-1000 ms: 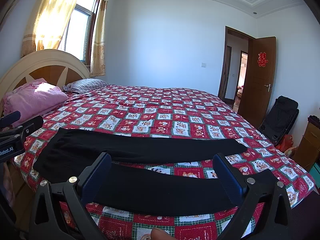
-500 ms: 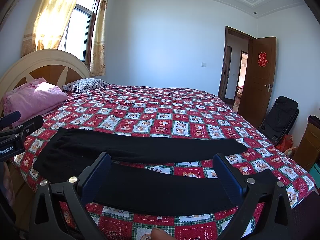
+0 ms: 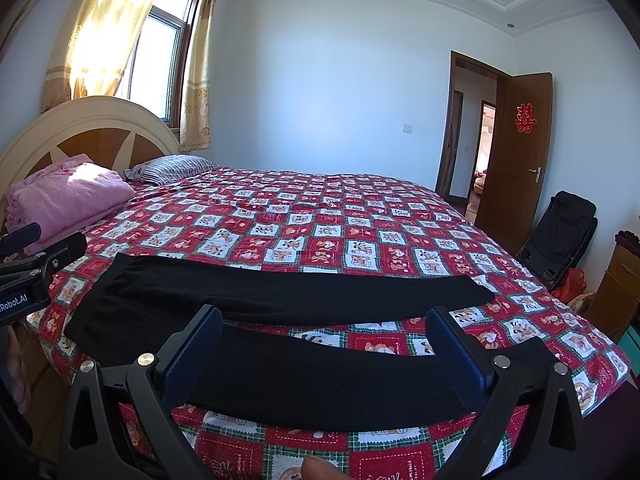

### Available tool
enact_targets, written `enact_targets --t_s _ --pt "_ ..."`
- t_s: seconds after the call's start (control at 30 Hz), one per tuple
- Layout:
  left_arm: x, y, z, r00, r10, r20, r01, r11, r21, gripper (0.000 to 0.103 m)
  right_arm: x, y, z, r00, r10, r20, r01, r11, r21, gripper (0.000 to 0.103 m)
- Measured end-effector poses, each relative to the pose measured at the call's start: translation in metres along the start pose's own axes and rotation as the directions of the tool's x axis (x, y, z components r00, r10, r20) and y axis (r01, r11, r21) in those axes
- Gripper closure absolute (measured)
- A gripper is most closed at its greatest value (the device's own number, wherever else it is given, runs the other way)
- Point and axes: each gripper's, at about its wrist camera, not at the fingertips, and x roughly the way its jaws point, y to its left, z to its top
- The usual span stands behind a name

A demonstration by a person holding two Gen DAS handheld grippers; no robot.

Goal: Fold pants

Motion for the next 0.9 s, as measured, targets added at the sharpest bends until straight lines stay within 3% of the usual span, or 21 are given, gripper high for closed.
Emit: enact_targets --t_s 0.13,0.27,0.37,0.47,0.63,0.83,0.9 --pt "0.008 0.003 -0.005 1.0 0.006 -0.009 -0.006 1.0 0.012 0.0 0.004 0.0 -0.001 1.0 -0.003 -0.005 0.003 1.0 0.0 0.001" --pt "0.034 0.016 -0.008 0.997 0.069 -0.034 -0.067 0.997 0.045 0.0 0.013 -0.005 -0.004 1.0 -0.006 -0.013 0.006 1.0 0.002 0.001" --pt "0.063 0.051 -0.009 0.986 0.154 -0.066 -0.153 0.988 0.018 0.0 0.025 -0.012 -0.008 1.0 -0.01 -0.02 0.01 1.0 0.008 0.001" --pt "0.09 0.083 -0.01 0.976 0.191 -0.101 -0.193 0.981 -0.007 0.0 0.042 -0.021 -0.013 0.998 0.013 -0.057 -0.011 1.0 0.022 0.001" --pt "0.148 0.123 -0.014 0.952 0.25 -0.177 -0.244 0.968 0.051 0.0 0.074 -0.029 -0.029 0.992 0.014 -0.123 -0.009 0.999 0.044 0.001" --pt "0.214 0.169 -0.03 0.906 0.264 -0.33 -0.262 0.964 0.053 0.0 0.105 -0.035 -0.043 0.981 0.017 -0.195 -0.007 0.999 0.049 0.001" --pt "0.231 0.183 -0.033 0.895 0.246 -0.371 -0.252 0.967 0.035 0.008 0.115 -0.039 -0.045 0.976 0.016 -0.218 -0.005 0.999 0.05 0.003"
